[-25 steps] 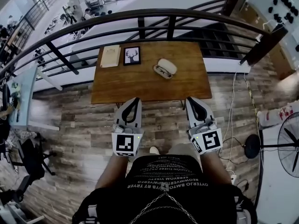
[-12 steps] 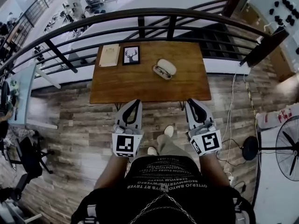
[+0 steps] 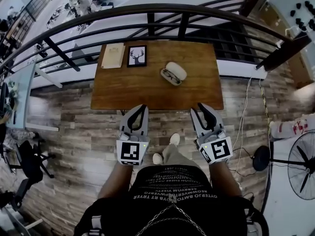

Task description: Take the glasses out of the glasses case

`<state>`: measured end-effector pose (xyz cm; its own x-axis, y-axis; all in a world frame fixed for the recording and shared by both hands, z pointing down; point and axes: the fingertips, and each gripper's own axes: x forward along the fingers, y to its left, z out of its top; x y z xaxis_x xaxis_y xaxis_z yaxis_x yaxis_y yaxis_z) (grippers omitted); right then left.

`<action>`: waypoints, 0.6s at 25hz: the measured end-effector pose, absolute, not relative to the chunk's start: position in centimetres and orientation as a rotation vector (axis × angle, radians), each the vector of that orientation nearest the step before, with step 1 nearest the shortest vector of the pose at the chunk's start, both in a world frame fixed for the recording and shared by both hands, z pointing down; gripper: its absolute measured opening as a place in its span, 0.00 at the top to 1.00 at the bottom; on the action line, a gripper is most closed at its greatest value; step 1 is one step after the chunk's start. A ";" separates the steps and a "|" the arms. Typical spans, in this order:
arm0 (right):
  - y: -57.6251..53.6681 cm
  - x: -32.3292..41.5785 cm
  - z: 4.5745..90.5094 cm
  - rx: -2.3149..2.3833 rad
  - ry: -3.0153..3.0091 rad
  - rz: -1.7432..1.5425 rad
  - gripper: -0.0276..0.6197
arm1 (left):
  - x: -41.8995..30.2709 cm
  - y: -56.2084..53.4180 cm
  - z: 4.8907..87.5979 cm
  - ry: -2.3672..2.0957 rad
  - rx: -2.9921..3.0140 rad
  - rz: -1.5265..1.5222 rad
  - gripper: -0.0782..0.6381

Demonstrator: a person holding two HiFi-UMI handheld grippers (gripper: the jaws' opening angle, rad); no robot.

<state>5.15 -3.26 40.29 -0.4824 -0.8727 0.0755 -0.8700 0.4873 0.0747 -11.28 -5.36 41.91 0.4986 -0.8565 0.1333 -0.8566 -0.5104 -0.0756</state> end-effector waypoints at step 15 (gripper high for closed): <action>-11.3 7.6 39.8 1.490 -2.674 -0.047 0.81 | -8.1 -12.9 41.3 -1.587 2.714 0.245 0.85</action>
<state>7.65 -11.32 39.79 -0.5239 -0.8500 0.0552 -0.8475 0.5266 0.0662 -8.09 -12.85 41.27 0.4813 -0.8672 0.1280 -0.8653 -0.4933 -0.0885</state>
